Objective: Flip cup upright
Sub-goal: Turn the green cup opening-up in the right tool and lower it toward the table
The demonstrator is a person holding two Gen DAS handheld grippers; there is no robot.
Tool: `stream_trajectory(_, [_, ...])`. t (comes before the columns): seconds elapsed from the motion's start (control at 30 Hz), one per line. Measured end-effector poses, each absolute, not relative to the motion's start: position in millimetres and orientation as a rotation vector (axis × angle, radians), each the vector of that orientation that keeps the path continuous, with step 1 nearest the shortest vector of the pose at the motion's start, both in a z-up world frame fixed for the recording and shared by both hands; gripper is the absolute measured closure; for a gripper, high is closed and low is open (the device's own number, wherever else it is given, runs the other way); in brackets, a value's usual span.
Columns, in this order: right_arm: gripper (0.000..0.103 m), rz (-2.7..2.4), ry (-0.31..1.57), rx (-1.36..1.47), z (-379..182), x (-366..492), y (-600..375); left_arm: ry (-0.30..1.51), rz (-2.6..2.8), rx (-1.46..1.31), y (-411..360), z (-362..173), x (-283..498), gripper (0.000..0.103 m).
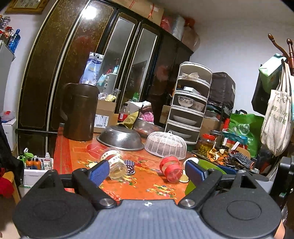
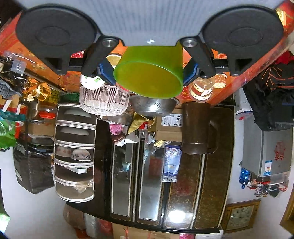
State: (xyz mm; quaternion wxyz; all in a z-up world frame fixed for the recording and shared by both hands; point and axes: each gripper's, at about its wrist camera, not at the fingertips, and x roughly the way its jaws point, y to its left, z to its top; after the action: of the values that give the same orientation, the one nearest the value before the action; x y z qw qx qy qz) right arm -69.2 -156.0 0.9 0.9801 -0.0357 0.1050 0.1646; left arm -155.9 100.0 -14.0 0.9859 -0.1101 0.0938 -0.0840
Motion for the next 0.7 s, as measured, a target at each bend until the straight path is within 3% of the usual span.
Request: stream_trajectory(0.7, [0.025, 0.377, 0.239, -0.169, -28, -68, -128, 0.185, -0.188, -0.241, 107, -25, -158, 0.011])
